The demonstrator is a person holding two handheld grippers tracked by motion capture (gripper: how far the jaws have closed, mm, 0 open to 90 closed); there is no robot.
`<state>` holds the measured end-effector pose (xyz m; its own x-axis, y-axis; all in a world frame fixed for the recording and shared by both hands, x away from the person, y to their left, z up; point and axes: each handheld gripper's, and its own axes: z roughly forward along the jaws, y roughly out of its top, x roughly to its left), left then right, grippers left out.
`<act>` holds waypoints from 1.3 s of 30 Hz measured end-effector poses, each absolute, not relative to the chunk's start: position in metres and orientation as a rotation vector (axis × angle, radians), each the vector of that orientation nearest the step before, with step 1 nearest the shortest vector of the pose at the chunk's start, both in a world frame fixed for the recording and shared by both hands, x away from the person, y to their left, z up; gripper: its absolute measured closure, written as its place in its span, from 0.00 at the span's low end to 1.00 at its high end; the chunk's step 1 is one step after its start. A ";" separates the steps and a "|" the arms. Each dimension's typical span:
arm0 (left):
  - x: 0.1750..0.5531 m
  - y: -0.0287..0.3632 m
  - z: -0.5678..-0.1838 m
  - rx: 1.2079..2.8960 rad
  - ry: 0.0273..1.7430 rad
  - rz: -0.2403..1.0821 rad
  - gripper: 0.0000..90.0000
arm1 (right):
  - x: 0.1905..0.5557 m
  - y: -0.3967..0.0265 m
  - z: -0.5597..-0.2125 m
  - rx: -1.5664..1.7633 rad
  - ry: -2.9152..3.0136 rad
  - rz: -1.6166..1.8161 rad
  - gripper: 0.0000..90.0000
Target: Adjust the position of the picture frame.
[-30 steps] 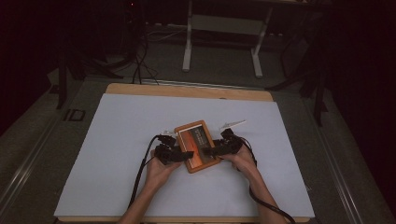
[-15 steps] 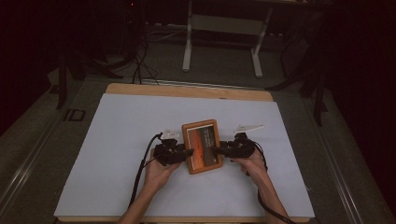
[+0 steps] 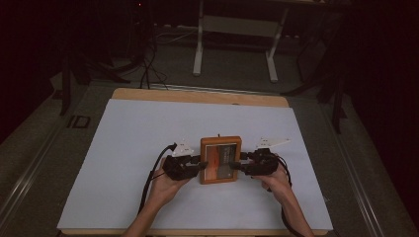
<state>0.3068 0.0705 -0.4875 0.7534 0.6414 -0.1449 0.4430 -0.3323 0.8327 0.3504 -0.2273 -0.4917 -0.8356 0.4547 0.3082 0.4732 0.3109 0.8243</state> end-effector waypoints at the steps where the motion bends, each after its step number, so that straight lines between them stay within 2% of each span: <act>1: 0.307 0.071 -0.488 1.983 0.817 0.255 0.74 | 0.350 -0.227 -0.492 -0.890 -2.532 -1.600 0.56; 2: 0.307 0.071 -0.488 1.983 0.817 0.255 0.74 | 0.350 -0.227 -0.492 -0.890 -2.532 -1.600 0.56; 4: 0.307 0.073 -0.488 1.969 0.813 0.224 0.74 | 0.348 -0.226 -0.492 -0.901 -2.584 -1.600 0.64; 17: 0.310 0.085 -0.484 1.891 0.846 0.071 0.75 | 0.332 -0.232 -0.485 -0.975 -2.481 -1.592 0.71; 27: 0.310 0.104 -0.494 1.881 0.955 0.040 0.74 | 0.333 -0.212 -0.493 -1.008 -2.447 -1.532 0.73; 39: 0.312 0.103 -0.500 1.842 1.049 0.049 0.75 | 0.345 -0.208 -0.505 -1.078 -2.388 -1.526 0.70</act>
<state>0.3122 0.1032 -0.5001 0.6269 0.6740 -0.3908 0.6342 -0.1501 0.7585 0.3446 -0.2076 -0.5045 -0.7422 0.5032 0.4427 0.6132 0.2431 0.7516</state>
